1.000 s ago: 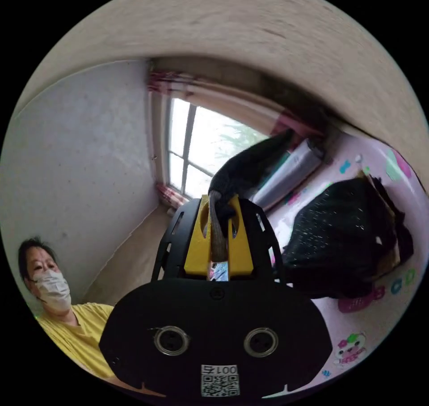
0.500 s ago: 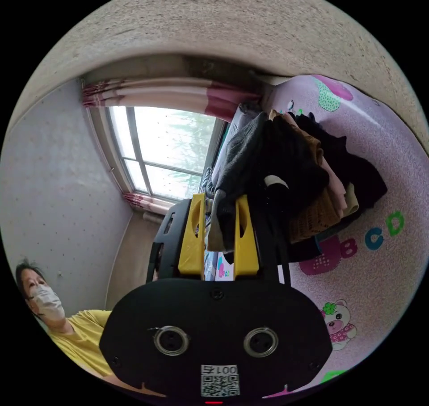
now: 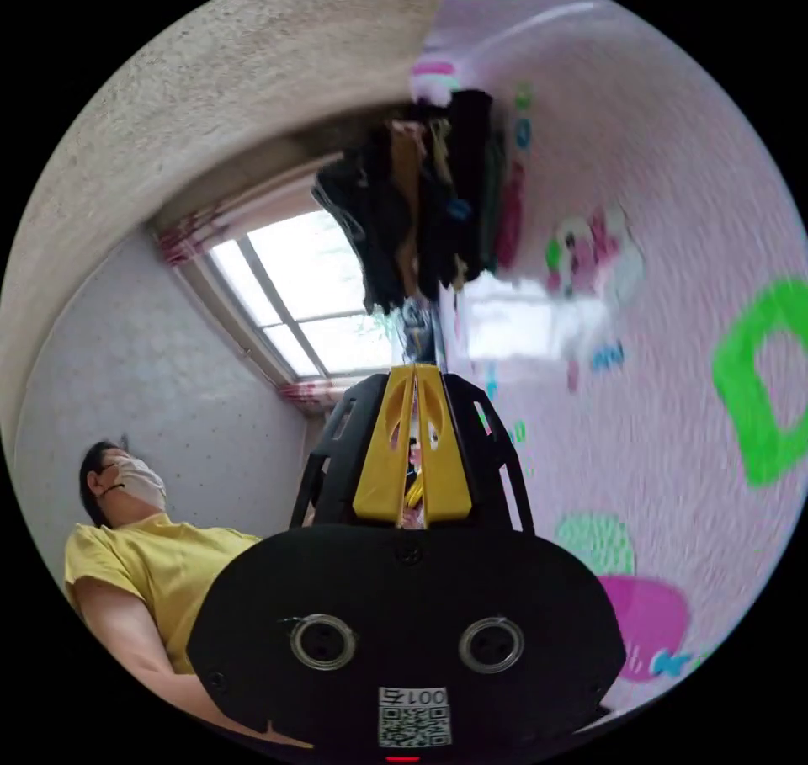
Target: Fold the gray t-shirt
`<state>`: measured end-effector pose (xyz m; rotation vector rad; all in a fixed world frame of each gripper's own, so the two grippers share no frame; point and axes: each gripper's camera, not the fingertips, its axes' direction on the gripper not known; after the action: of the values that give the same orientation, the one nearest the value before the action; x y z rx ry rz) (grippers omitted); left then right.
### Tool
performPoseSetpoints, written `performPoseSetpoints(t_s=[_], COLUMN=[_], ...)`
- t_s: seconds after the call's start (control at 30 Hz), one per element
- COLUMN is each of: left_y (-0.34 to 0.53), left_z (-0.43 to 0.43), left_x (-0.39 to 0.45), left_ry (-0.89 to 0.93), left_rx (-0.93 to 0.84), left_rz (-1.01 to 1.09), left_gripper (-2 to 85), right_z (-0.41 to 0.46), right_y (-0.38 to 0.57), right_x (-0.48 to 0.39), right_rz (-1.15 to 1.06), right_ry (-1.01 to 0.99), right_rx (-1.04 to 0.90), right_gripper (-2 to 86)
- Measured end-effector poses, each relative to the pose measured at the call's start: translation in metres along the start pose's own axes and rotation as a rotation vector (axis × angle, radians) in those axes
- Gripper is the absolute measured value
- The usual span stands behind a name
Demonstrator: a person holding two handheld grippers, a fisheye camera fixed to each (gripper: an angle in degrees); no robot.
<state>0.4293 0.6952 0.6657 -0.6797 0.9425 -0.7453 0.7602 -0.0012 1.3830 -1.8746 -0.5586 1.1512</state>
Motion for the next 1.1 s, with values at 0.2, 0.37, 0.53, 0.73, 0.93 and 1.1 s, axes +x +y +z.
performPoseSetpoints(t_s=[0.2,0.37,0.53,0.73,0.93,1.1], left_y=[0.144,0.247,0.365,0.541,0.73,0.82], left_z=[-0.104,-0.176,-0.264,-0.393,-0.505,-0.562], left_x=[-0.04,-0.02,-0.027,-0.085,-0.108,-0.105], left_ry=[-0.208,-0.425,-0.492,-0.492,-0.461,-0.453], left_rx=[0.141,0.143,0.225,0.415,0.694,0.813], left_rz=[-0.093,0.135,0.265,0.151,-0.051,-0.155], left_gripper=[-1.3,-1.3,-1.4,-1.3,-1.3,-1.3], right_z=[0.067,0.163,0.255,0.359,0.473,0.559], right_y=[0.054,0.078,0.131,0.254,0.367,0.42], right_x=[0.025,0.019,0.029,0.079,0.142,0.178], right_rz=[0.007,-0.156,-0.255,-0.261,-0.194,-0.27], right_ry=[0.013,0.004,-0.032,-0.112,-0.149,-0.173], right_rx=[-0.318,-0.612,-0.716,-0.757,-0.92,-1.033], right_gripper=[0.6,0.5,0.6,0.6,0.5,0.5])
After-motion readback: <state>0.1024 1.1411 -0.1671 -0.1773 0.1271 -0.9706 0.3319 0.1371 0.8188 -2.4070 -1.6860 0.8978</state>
